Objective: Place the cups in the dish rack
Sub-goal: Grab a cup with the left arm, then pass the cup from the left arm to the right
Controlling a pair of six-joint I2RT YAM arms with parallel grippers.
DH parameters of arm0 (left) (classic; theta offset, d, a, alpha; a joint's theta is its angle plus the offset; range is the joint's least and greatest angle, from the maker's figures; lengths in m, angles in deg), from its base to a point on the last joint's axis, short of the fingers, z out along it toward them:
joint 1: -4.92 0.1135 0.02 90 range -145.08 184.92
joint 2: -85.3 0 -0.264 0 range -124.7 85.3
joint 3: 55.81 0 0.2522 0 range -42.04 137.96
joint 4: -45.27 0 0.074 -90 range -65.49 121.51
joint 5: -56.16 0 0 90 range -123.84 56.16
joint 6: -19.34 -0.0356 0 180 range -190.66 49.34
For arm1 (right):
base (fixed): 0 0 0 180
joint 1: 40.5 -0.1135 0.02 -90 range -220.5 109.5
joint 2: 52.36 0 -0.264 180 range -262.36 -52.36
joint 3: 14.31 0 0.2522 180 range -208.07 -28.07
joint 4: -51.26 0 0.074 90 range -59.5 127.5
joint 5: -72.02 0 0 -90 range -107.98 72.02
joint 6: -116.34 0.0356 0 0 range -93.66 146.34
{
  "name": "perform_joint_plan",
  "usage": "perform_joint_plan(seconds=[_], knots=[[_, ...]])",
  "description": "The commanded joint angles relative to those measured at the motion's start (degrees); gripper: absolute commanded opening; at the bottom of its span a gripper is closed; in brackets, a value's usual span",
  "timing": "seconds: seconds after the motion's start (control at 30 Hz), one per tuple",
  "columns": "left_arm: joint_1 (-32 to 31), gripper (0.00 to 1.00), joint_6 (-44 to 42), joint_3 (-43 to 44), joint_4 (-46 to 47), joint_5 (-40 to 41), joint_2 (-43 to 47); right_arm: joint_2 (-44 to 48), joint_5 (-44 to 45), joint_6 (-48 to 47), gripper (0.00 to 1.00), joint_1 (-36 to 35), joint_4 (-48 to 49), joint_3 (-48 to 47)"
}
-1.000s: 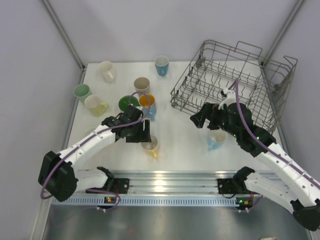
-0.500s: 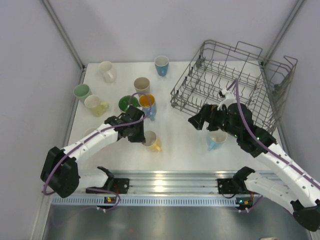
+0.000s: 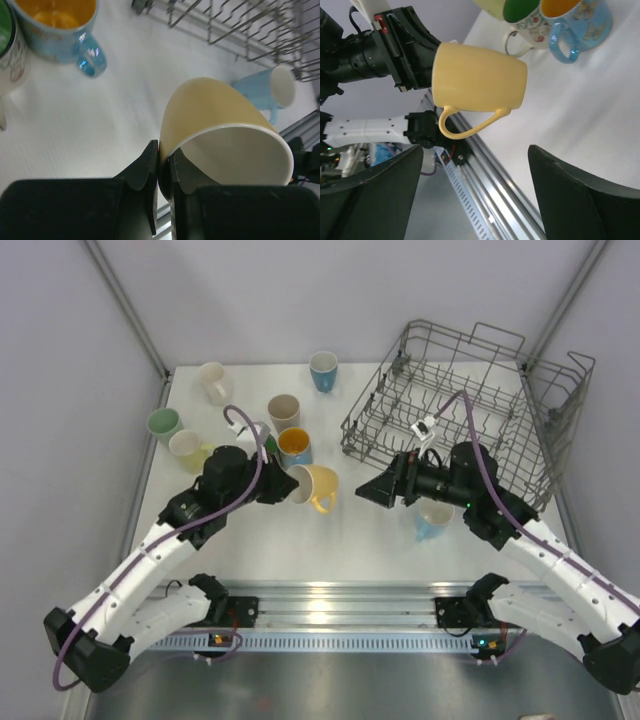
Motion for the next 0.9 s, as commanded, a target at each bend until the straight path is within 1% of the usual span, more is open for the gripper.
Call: perform_joint_plan(seconds=[0.0, 0.03, 0.1, 0.2, 0.23, 0.33, 0.4, 0.47, 0.63, 0.87], knots=[[-0.1, 0.0, -1.4, 0.3, 18.6, -4.8, 5.5, -2.5, -10.2, 5.8, 0.84, -1.0, 10.3, 2.0], [-0.1, 0.0, -1.5, -0.1, 20.0, -4.8, 6.4, -2.9, -11.2, 6.7, 0.81, -1.1, 14.2, 2.4], [-0.2, 0.0, -1.2, -2.0, 25.0, -5.2, 9.2, -3.6, -12.6, 8.7, 0.74, -1.5, 16.5, 3.5], [-0.1, 0.0, 0.1, -5.9, 33.9, -6.7, 12.7, -4.0, -12.7, 9.0, 0.71, -2.8, 19.1, 3.6], [-0.2, 0.0, 0.5, -7.9, 35.7, -6.6, 13.3, -4.1, -12.9, 9.1, 0.71, -3.0, 19.9, 3.6], [-0.2, 0.0, 1.3, -10.1, 39.7, -6.9, 14.7, -4.4, -13.5, 10.2, 0.72, -4.4, 23.1, 3.8], [-0.1, 0.0, 1.2, -10.6, 41.3, -8.2, 14.7, -4.6, -13.6, 11.5, 0.77, -5.3, 25.8, 3.9], [-0.1, 0.0, 1.4, -11.3, 42.9, -9.5, 14.8, -5.1, -13.5, 13.0, 0.78, -5.8, 27.6, 4.0], [-0.1, 0.0, 3.0, -12.9, 49.0, -11.1, 14.4, -8.3, -12.2, 14.4, 0.78, -8.2, 30.4, 3.3], [-0.1, 0.0, 4.0, -14.3, 54.1, -13.1, 15.2, -10.2, -9.7, 16.0, 0.77, -10.9, 32.9, 2.4]])
